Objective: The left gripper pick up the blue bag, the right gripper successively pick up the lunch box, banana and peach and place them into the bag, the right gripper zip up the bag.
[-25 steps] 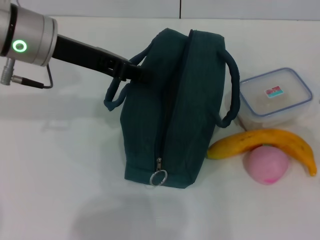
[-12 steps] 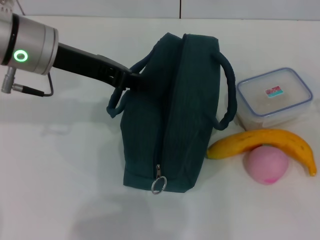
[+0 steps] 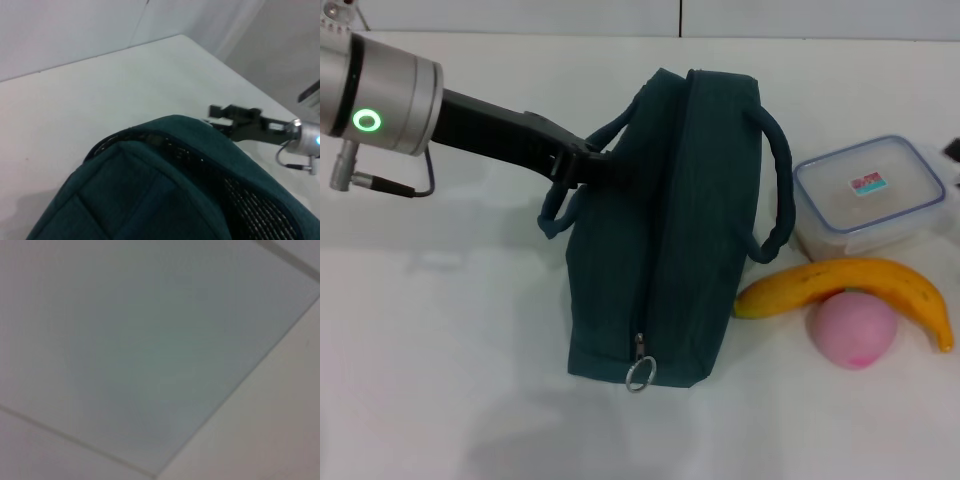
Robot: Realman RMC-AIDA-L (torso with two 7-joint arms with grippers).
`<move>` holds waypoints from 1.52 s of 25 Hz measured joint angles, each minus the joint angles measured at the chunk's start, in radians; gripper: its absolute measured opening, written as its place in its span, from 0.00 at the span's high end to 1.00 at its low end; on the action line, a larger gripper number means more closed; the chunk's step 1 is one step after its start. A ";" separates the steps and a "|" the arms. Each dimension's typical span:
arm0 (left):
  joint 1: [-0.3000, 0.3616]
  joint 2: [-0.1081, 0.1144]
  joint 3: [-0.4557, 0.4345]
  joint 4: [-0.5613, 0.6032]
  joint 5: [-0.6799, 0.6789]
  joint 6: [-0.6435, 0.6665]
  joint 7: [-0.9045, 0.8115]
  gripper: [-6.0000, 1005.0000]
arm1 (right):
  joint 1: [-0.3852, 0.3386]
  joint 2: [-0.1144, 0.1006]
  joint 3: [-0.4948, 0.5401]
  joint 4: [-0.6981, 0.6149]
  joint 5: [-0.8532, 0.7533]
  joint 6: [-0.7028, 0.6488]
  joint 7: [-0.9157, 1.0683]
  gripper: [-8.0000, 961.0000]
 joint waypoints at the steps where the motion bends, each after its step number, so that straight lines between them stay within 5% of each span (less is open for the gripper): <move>1: 0.000 0.000 0.000 -0.006 -0.006 0.000 0.004 0.94 | 0.012 0.003 -0.019 0.003 0.000 0.019 0.000 0.27; 24: 0.039 0.000 0.022 -0.013 -0.036 0.004 0.010 0.94 | 0.040 0.023 -0.049 0.013 0.021 0.067 0.007 0.28; 32: 0.042 0.000 0.028 -0.012 -0.050 0.006 0.009 0.94 | 0.040 0.024 -0.057 0.013 0.020 0.055 0.036 0.57; 38: 0.048 0.000 0.040 -0.007 -0.052 0.007 0.008 0.94 | 0.036 0.024 -0.047 0.013 0.031 0.027 0.053 0.69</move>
